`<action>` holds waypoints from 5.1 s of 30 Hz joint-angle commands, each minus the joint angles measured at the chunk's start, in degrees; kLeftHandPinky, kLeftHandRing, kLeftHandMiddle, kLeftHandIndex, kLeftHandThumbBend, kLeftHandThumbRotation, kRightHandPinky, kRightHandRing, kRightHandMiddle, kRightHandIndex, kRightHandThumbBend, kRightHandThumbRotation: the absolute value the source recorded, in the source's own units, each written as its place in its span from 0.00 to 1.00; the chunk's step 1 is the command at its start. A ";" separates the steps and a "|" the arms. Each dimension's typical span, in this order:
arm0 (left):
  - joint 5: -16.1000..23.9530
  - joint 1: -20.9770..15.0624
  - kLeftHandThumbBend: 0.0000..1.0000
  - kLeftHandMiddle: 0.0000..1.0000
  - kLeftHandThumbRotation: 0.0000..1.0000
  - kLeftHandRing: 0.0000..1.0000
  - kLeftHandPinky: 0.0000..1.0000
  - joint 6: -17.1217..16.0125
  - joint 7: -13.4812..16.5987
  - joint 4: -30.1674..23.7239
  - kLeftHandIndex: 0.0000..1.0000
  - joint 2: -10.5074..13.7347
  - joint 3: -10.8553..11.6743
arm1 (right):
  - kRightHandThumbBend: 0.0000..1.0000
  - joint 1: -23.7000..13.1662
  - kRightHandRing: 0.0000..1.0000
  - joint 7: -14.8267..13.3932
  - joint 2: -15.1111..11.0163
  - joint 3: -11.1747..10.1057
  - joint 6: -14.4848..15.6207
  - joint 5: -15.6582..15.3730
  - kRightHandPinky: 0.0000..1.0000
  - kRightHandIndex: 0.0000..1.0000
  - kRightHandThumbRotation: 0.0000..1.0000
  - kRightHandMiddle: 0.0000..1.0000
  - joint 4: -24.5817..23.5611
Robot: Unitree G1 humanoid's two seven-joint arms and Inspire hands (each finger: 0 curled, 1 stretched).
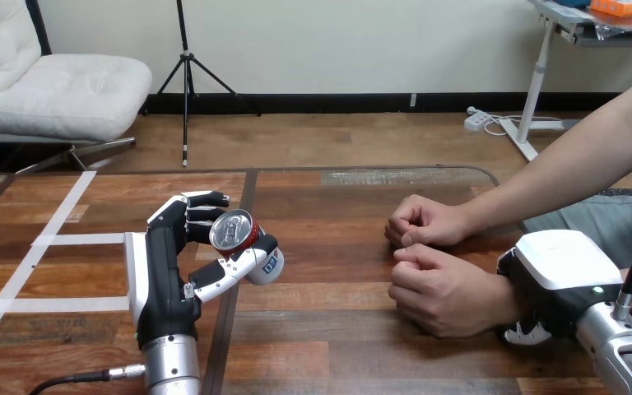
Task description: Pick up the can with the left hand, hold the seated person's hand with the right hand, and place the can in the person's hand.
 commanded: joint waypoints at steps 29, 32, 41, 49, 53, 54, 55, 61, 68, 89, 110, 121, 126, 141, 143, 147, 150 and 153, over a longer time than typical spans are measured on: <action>-0.34 -3.22 0.71 0.46 0.00 0.44 0.50 -0.64 -0.99 -3.58 0.55 0.17 0.62 | 0.74 0.18 0.34 -3.21 -0.05 0.78 -3.45 3.51 0.23 0.47 0.00 0.44 5.31; -0.20 -3.25 0.71 0.46 0.00 0.44 0.50 -0.55 -0.85 -3.56 0.55 0.17 0.59 | 0.74 0.29 0.33 -3.75 0.03 0.68 -3.46 3.49 0.23 0.46 0.00 0.43 5.30; -0.37 -3.44 0.71 0.46 0.00 0.45 0.50 -1.00 -1.19 -3.44 0.55 0.06 0.50 | 0.77 1.35 0.29 -5.76 -0.46 -0.32 -5.77 4.98 0.20 0.45 0.00 0.40 3.86; -0.18 -4.11 0.72 0.47 0.00 0.44 0.48 -1.58 -1.97 -3.41 0.55 -0.09 -0.06 | 0.77 2.54 0.26 -4.71 -0.66 -1.27 -5.05 5.19 0.16 0.46 0.00 0.38 -1.40; -0.22 -4.63 0.72 0.47 0.00 0.45 0.48 -1.73 -2.44 -3.42 0.55 -0.57 -0.34 | 0.78 3.06 0.23 -4.08 -0.61 -1.85 -5.15 5.61 0.14 0.46 0.00 0.35 -3.89; -0.15 -4.88 0.72 0.47 0.00 0.45 0.48 -1.85 -2.62 -3.41 0.55 -0.76 -0.51 | 0.78 3.26 0.23 -3.72 -0.60 -2.04 -5.11 5.73 0.13 0.46 0.00 0.34 -4.94; -0.10 -5.05 0.72 0.47 0.00 0.45 0.48 -1.93 -2.74 -3.37 0.55 -0.88 -0.60 | 0.78 3.38 0.23 -3.47 -0.58 -2.16 -5.06 5.78 0.14 0.46 0.00 0.35 -5.58; 0.01 -6.01 0.72 0.47 0.00 0.45 0.49 -1.88 -3.68 -3.66 0.55 -1.80 -1.20 | 0.80 3.91 0.24 -3.34 -0.41 -2.56 -5.23 5.15 0.15 0.46 0.00 0.36 -9.09; 0.06 -6.78 0.72 0.47 0.00 0.45 0.50 -0.99 -4.58 -4.71 0.55 -3.18 -1.71 | 0.80 4.40 0.24 -1.38 -0.10 -2.73 -4.04 4.05 0.16 0.46 0.00 0.35 -13.69; 1.03 -7.77 0.73 0.47 0.00 0.44 0.47 -0.02 -6.81 -7.10 0.55 -6.10 -3.66 | 0.84 5.71 0.26 4.82 0.45 -3.25 -1.13 3.52 0.21 0.49 0.00 0.36 -26.00; 2.31 -8.53 0.73 0.47 0.00 0.42 0.44 -0.02 -7.47 -6.80 0.55 -7.47 -5.45 | 0.91 6.14 0.30 4.63 0.49 -2.72 -3.39 2.23 0.27 0.47 0.00 0.38 -29.80; 2.36 -8.13 0.73 0.47 0.00 0.43 0.44 0.11 -8.29 -7.05 0.55 -7.81 -6.18 | 0.90 5.78 0.33 6.74 1.37 -2.32 -2.64 2.02 0.30 0.48 0.00 0.40 -31.40; 2.21 -7.87 0.72 0.47 0.00 0.43 0.44 -0.03 -8.69 -7.10 0.55 -7.92 -6.29 | 0.90 5.43 0.34 7.11 1.76 -2.02 -2.61 1.46 0.31 0.49 0.00 0.41 -31.70; 2.57 -7.43 0.72 0.48 0.00 0.43 0.44 -0.73 -8.82 -7.02 0.56 -7.96 -6.53 | 0.92 4.38 0.33 8.30 3.13 -1.68 -3.27 0.51 0.31 0.49 0.00 0.41 -31.77; 2.58 -7.39 0.72 0.48 0.00 0.43 0.44 -0.77 -8.84 -7.05 0.56 -7.99 -6.58 | 0.92 4.32 0.33 8.36 3.26 -1.72 -3.42 0.60 0.30 0.49 0.00 0.41 -31.75; 2.75 -7.27 0.72 0.48 0.00 0.43 0.44 -0.74 -8.69 -7.13 0.56 -8.01 -6.68 | 0.92 4.11 0.34 8.66 3.41 -1.54 -3.42 0.44 0.31 0.49 0.00 0.42 -31.77; 2.74 -7.20 0.72 0.48 0.00 0.43 0.44 -0.74 -8.69 -7.19 0.56 -8.01 -6.74 | 0.92 3.98 0.34 8.45 3.48 -1.49 -3.73 0.45 0.31 0.49 0.00 0.42 -31.60; 2.73 -7.12 0.72 0.48 0.00 0.43 0.44 -0.67 -8.70 -7.31 0.56 -7.98 -6.80 | 0.92 3.90 0.34 8.12 3.60 -1.47 -4.02 0.59 0.30 0.49 0.00 0.42 -31.37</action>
